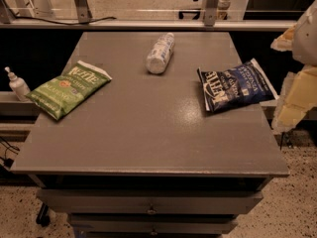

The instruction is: Pick green jalapeno chip bag

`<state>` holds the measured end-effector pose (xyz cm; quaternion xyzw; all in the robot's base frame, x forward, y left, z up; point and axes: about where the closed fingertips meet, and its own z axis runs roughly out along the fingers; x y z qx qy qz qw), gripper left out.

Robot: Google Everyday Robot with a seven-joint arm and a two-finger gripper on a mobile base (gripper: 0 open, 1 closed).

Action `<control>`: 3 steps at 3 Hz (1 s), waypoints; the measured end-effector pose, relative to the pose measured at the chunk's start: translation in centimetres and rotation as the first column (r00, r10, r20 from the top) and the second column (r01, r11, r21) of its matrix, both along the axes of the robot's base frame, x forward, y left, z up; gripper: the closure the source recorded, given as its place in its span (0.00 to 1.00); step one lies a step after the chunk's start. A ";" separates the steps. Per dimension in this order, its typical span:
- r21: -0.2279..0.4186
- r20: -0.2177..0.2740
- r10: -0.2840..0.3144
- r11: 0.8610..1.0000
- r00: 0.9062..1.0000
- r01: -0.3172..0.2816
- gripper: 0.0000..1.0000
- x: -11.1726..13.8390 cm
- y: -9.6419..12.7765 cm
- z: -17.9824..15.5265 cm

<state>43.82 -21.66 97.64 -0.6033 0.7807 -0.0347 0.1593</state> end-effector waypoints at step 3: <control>0.079 0.040 0.064 0.995 0.997 -0.067 0.00 2.0 4.5 -1.0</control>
Offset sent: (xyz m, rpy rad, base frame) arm 0.0087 0.0134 -0.0035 0.0424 -0.0198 0.0356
